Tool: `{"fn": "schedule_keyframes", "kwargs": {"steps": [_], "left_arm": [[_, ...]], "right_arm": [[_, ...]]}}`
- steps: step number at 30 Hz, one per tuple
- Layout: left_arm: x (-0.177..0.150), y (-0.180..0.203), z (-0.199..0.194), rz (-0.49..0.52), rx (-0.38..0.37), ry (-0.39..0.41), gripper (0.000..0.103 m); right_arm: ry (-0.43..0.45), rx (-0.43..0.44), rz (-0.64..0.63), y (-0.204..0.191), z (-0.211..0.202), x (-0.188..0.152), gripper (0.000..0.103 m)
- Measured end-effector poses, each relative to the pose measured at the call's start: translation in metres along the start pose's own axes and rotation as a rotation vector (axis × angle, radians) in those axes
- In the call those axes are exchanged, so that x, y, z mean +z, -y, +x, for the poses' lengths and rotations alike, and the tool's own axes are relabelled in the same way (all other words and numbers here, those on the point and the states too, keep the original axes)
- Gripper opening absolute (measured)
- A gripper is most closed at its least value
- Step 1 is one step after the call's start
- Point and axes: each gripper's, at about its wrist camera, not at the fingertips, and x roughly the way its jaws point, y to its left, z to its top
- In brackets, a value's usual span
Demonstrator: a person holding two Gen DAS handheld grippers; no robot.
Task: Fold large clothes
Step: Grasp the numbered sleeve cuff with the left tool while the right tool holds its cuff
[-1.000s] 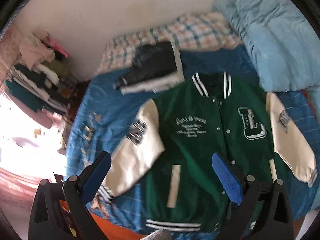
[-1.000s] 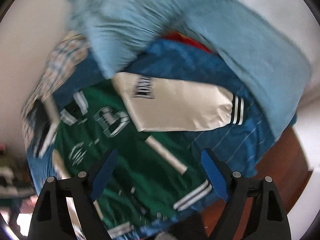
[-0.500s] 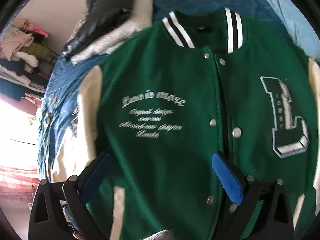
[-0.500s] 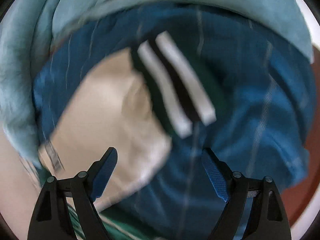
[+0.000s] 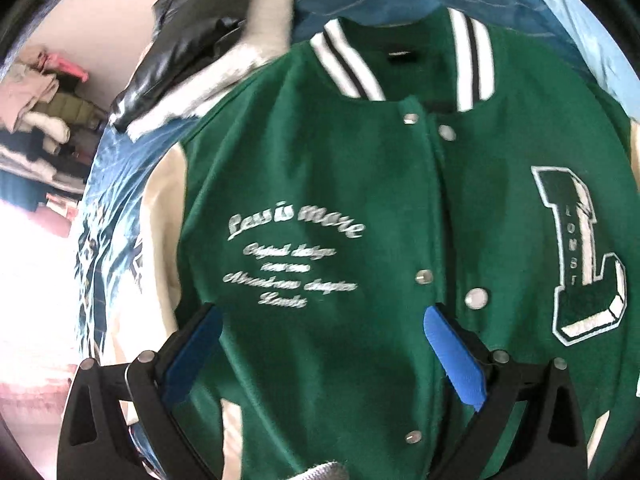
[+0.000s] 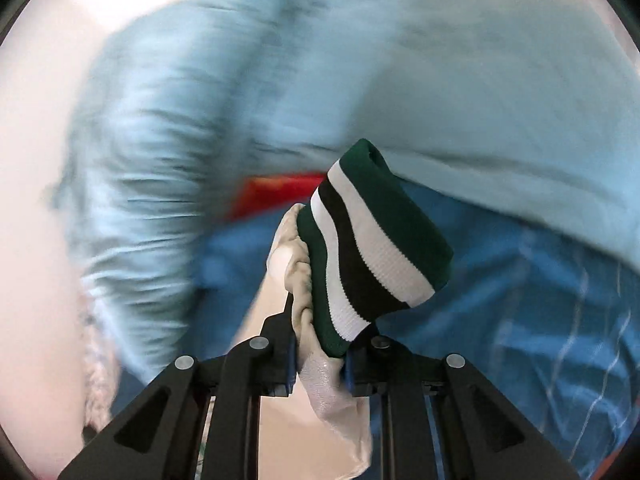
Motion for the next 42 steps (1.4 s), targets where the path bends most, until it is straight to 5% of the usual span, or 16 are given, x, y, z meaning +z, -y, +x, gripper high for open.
{"fn": "schedule_keyframes", "kwargs": {"steps": [5,9,16,21,24,26,28,30,36,40,42], "left_arm": [[-0.005,-0.042,0.001,-0.073,0.005,-0.013,0.103],[-0.017,-0.087,0.012,-0.116,0.043,-0.031,0.103],[-0.059,-0.18,0.054,-0.236,0.112,-0.111,0.103],[-0.09,-0.234,0.073,-0.297,0.129,-0.141,0.103],[-0.108,-0.258,0.079,-0.328,0.137,-0.161,0.103],[-0.122,-0.273,0.081,-0.356,0.136,-0.176,0.103],[-0.138,-0.29,0.08,-0.406,0.122,-0.206,0.103],[-0.16,-0.311,0.082,-0.478,0.067,-0.247,0.103],[-0.234,-0.35,0.119,-0.779,-0.221,-0.45,0.103],[-0.269,-0.37,0.161,-1.019,-0.34,-0.493,0.102],[-0.281,-0.383,0.179,-1.141,-0.339,-0.484,0.099]], "right_arm": [[-0.062,0.213,-0.162,-0.127,-0.025,-0.031,0.017],[-0.23,0.338,-0.303,-0.232,-0.002,-0.121,0.017],[-0.527,0.376,-0.729,-0.361,0.074,-0.372,0.017],[-0.61,0.281,-1.131,-0.372,0.097,-0.552,0.017],[-0.703,0.228,-1.284,-0.359,0.108,-0.615,0.022],[-0.793,0.256,-1.271,-0.346,0.101,-0.628,0.033],[-0.902,0.375,-1.143,-0.343,0.091,-0.614,0.062],[-0.932,0.462,-1.019,-0.339,0.076,-0.588,0.07],[-0.931,0.363,-0.878,-0.317,0.068,-0.54,0.07],[-0.968,0.273,-0.87,-0.318,0.084,-0.535,0.07],[-0.962,0.255,-0.897,-0.316,0.085,-0.542,0.07]]}}
